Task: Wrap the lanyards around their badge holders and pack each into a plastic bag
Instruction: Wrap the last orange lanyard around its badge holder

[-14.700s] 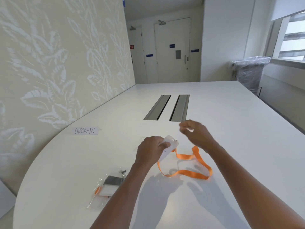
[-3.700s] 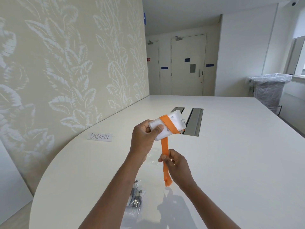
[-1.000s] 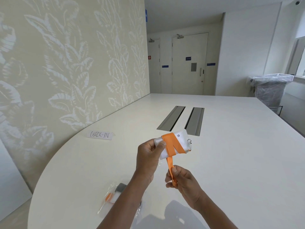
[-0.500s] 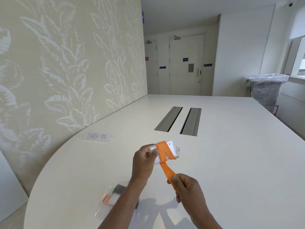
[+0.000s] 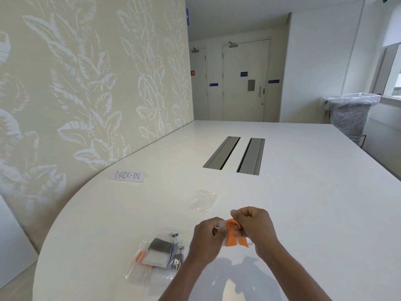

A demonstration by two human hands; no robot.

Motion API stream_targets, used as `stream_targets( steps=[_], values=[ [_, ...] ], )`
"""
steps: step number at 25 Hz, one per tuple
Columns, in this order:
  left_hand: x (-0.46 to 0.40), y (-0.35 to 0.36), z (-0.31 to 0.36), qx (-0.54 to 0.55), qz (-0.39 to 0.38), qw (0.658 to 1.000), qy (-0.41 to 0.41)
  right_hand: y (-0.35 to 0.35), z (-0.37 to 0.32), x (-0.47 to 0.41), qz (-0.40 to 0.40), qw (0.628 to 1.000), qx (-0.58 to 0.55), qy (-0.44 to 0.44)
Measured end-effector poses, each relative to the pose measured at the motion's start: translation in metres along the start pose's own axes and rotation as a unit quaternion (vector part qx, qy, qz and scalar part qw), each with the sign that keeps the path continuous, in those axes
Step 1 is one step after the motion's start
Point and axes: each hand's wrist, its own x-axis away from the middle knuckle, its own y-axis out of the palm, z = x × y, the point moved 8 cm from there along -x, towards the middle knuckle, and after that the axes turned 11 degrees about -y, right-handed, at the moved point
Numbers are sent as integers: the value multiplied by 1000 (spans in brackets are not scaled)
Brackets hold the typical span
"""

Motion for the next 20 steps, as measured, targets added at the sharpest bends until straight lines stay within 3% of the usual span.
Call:
stream_targets(
  steps=[5, 7, 9, 11, 15, 20],
  values=[
    [9, 11, -23, 77, -93, 992, -38, 6, 16, 3, -67, 995, -61, 50],
    [11, 15, -23, 98, -121, 987, -35, 3, 13, 3, -74, 997, -2, 27],
    [12, 20, -21, 108, -141, 983, -37, -4, 8, 0, -47, 989, 135, -20],
    [12, 23, -20, 99, -141, 984, -40, -9, 2, 1, -17, 965, 256, -59],
    [13, 26, -21, 79, -122, 989, -40, -3, -8, 6, -27, 916, 378, -128],
    [10, 16, -25, 85, -72, 992, -65, 13, -6, 3, -175, 902, 354, -175]
  ],
)
